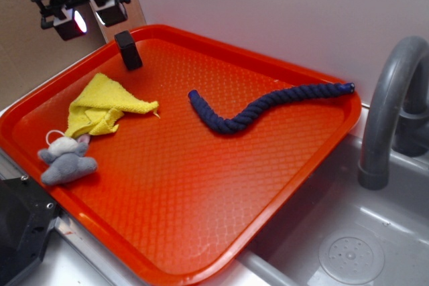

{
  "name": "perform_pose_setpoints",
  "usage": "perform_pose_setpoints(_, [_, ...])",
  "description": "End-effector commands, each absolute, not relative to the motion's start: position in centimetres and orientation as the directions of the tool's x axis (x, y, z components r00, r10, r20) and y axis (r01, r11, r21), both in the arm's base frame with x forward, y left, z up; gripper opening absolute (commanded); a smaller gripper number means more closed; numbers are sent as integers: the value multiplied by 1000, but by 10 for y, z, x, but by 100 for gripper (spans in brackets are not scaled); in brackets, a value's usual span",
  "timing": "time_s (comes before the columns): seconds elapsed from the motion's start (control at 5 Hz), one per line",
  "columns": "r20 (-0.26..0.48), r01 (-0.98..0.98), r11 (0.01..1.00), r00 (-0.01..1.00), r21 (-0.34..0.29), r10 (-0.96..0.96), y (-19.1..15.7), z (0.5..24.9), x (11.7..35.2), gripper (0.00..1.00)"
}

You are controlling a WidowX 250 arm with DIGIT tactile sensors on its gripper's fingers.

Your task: Grab the black box.

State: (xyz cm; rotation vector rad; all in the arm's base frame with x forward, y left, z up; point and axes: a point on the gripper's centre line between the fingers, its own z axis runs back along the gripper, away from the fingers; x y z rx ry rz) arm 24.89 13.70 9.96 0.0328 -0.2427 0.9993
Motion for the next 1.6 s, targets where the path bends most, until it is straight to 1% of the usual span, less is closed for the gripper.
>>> perform_pose_setpoints(0.0, [246,-847,520,485,-106,839,179,110,266,100])
perform_pose_setpoints(0.2, [194,-844,527,503,-99,842,183,95,290,100])
perform_pose_setpoints(0.4, [124,-840,540,532,-48,838,177,45,327,100])
perform_pose_setpoints(0.6, [41,-832,554,554,22,831,166,10,333,46])
perform_pose_setpoints(0.8, [28,-823,569,568,-6,822,163,19,331,0])
perform_pose_setpoints(1.0, [59,-792,609,606,-44,793,158,52,321,0])
perform_pose_setpoints(1.2, [123,-738,673,664,-56,738,144,91,309,0])
perform_pose_setpoints(1.4, [225,-694,713,683,-94,695,123,138,262,0])
